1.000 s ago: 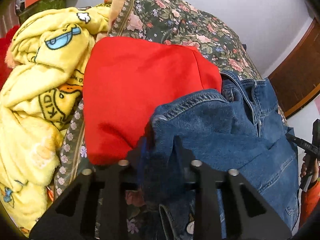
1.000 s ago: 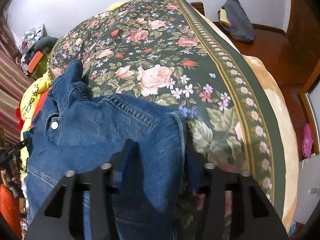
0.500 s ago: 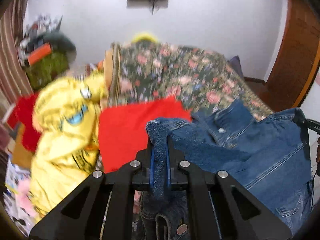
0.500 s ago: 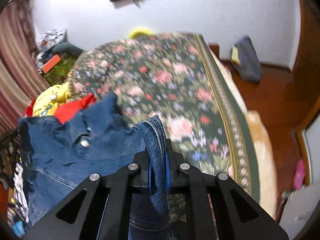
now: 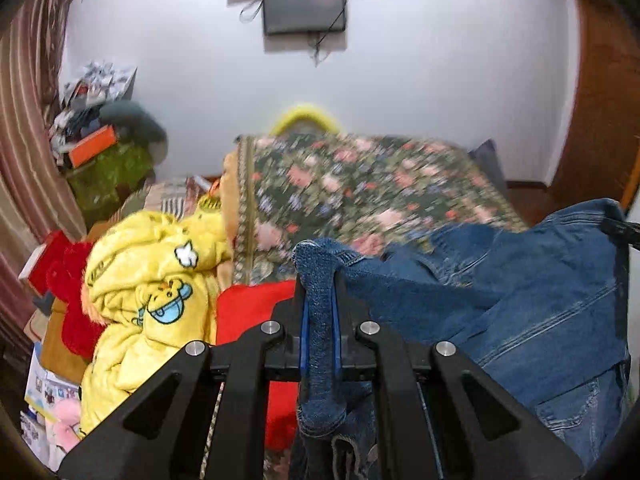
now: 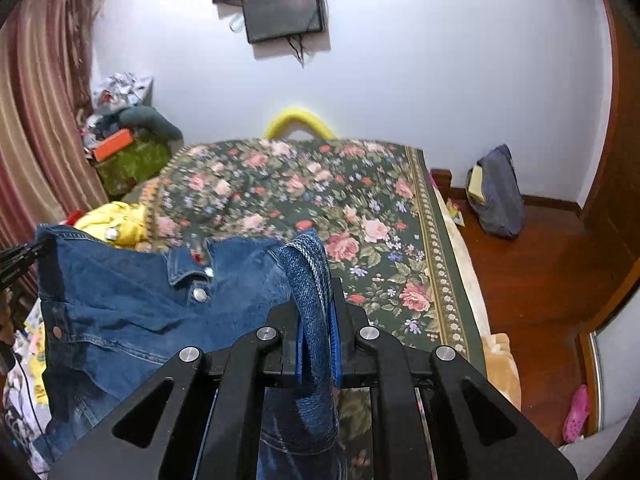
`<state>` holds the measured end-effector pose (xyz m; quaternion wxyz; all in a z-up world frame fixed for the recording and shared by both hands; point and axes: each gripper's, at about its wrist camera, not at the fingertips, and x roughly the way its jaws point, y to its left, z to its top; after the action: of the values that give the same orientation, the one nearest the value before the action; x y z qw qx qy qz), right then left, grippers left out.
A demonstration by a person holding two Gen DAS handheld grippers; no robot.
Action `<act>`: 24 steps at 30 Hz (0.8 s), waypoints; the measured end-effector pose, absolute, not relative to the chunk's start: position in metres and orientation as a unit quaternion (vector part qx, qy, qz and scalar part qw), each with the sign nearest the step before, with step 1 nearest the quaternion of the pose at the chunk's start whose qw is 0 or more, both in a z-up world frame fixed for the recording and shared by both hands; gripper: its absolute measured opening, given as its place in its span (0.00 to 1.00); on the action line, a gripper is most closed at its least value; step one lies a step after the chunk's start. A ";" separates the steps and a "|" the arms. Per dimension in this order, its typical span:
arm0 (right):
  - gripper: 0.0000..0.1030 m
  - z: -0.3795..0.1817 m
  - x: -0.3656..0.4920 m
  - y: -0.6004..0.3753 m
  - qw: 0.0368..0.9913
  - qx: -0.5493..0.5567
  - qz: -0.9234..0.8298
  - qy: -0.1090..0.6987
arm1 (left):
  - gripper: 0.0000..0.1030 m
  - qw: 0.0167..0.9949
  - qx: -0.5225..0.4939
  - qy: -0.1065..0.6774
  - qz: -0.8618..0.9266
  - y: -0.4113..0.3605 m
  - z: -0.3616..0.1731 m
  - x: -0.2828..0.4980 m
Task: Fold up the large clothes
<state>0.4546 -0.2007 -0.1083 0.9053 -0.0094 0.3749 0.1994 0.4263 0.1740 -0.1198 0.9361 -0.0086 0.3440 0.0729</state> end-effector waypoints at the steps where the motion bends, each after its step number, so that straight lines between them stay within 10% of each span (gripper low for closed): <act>1: 0.09 -0.114 0.459 -0.200 0.904 -0.011 0.194 0.381 | 0.08 0.931 -0.011 0.355 0.079 0.178 -0.128 0.435; 14: 0.12 -0.225 0.512 -0.197 0.860 -0.042 0.144 0.487 | 0.14 0.867 -0.049 0.480 0.127 0.225 -0.259 0.501; 24: 0.37 -0.206 0.491 -0.196 0.857 -0.076 0.138 0.491 | 0.30 0.863 -0.037 0.490 0.122 0.217 -0.246 0.486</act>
<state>0.4913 -0.1964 -0.2062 0.8568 -0.0758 0.4909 0.1384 0.4865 0.2169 -0.2463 0.8625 -0.0365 0.4898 0.1219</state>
